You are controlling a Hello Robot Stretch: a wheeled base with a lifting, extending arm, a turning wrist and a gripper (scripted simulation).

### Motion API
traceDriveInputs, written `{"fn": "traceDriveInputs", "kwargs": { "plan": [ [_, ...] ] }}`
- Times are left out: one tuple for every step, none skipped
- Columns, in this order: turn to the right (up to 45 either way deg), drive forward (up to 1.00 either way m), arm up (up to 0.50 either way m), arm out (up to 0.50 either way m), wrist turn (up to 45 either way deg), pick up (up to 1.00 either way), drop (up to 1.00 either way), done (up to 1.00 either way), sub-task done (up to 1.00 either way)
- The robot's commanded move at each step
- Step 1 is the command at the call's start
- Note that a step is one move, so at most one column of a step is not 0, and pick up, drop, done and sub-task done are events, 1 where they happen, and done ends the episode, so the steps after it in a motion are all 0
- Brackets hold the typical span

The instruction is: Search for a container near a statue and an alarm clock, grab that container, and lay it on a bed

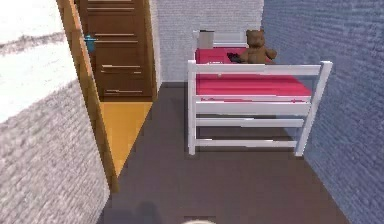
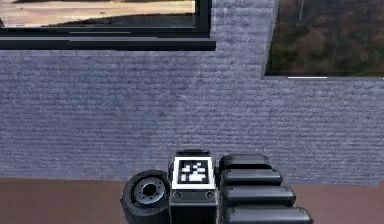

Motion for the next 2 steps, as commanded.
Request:
{"fn": "traceDriveInputs", "kwargs": {
  "plan": [
    [-15.0,0.00,0.00,0.00,0.0,0.00,0.00,0.00,0.00],
    [0.0,1.00,0.00,0.00,0.0,0.00,0.00,0.00,0.00]
  ]
}}
